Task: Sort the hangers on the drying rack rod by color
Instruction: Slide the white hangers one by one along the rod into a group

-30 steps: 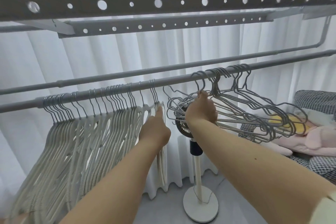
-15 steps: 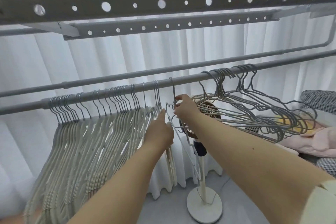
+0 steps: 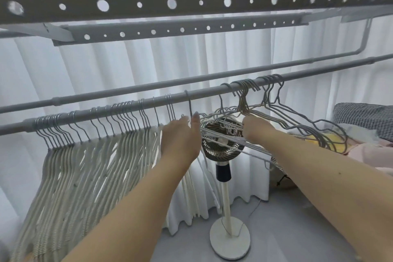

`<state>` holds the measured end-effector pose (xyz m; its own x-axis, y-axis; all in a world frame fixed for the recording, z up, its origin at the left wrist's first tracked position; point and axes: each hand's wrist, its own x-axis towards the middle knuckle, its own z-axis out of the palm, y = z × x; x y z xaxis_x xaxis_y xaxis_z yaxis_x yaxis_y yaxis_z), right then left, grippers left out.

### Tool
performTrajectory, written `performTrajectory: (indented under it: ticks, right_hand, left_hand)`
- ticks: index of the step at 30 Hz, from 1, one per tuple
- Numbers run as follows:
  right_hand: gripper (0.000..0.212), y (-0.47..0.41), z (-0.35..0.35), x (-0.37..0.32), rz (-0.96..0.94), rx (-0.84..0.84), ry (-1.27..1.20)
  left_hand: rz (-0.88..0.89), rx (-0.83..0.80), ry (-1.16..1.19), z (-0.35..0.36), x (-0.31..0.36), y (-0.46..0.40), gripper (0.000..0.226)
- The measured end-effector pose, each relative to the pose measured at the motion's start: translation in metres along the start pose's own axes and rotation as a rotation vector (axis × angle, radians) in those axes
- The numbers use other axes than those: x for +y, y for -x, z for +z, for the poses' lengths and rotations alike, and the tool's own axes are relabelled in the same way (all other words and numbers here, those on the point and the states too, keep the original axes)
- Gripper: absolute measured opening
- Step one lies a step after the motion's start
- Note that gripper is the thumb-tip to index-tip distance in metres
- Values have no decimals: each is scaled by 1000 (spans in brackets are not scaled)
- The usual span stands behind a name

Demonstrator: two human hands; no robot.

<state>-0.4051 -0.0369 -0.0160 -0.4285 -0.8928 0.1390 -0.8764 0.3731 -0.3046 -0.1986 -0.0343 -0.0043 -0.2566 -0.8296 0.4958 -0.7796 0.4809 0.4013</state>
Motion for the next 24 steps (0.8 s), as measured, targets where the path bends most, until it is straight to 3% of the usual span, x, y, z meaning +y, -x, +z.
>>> performTrajectory:
  ticks: [2,5,8,10,15,24]
  right_hand:
    - [20,2,-3,-6,-47,-84,-40]
    - [16,4,-3,-16,-70,-234,-293]
    - [17,12,-2,-23,-90,-272,-570]
    - [23,14,0,-23,-104,-251,-728]
    - [24,13,-5,-15,56,-183,-967]
    - [25,4,10,-4,118,-171,-947]
  left_hand:
    - [-70,-158,301,8,22,0,53]
    - [-377,-374,820,31,41,-6,57]
    - [-570,-474,1033,50,51,-6,41]
    - [-591,-447,1183,57,55,-5,29]
    - [-595,-268,1306,50,49,-41,31]
    - [-627,-268,1399,45,42,-67,23]
